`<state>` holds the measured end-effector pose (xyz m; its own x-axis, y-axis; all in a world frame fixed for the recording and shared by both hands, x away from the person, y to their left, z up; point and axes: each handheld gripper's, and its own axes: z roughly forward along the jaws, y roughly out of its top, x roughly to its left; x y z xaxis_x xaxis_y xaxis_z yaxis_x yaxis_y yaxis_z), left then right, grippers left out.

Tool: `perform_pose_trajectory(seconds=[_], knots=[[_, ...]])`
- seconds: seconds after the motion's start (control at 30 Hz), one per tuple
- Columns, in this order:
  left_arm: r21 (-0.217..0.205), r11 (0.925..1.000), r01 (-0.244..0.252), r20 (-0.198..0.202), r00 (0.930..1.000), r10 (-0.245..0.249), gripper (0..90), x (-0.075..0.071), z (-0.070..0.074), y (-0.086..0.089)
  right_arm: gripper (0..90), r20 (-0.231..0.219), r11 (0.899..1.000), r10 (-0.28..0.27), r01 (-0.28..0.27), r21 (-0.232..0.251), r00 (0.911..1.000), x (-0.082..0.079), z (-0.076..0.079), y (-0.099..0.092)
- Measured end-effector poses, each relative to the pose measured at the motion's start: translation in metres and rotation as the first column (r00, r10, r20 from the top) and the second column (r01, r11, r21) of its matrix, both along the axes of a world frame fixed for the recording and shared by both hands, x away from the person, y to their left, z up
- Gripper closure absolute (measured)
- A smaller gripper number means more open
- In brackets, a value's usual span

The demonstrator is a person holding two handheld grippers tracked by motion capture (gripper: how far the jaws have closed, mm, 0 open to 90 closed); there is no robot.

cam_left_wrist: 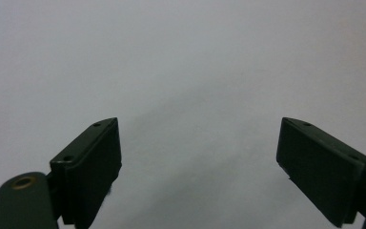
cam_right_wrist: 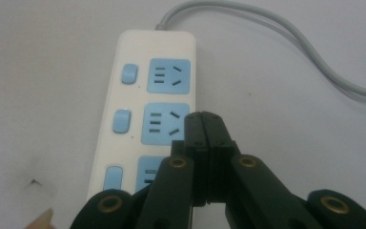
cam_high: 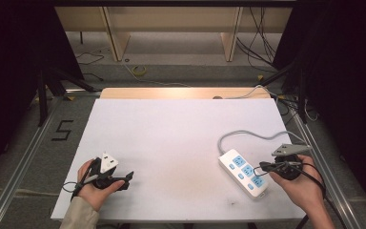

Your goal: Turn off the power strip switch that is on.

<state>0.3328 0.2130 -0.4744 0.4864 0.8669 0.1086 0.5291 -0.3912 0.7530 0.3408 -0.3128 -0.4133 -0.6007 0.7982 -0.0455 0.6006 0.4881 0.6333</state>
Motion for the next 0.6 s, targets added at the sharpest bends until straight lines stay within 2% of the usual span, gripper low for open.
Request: perform_pose_trajectory(seconds=[0.13,0.43,0.6], knots=[[0.001,1.0000,0.001,0.000,1.0000,-0.001,14.8,0.000,0.000,-0.001,90.0,-0.023,1.000,0.014,-0.014,-0.014,0.9996,0.001,0.000,0.007],[0.001,1.0000,0.002,-0.002,1.0000,-0.002,14.8,0.000,-0.001,0.000,90.0,-0.093,0.996,0.058,-0.064,-0.062,0.9939,0.003,-0.011,0.026],[0.003,1.0000,0.002,0.000,1.0000,-0.002,14.9,0.000,0.000,0.000,90.0,-0.112,0.994,0.071,-0.080,-0.077,0.9911,0.003,-0.015,0.033]])
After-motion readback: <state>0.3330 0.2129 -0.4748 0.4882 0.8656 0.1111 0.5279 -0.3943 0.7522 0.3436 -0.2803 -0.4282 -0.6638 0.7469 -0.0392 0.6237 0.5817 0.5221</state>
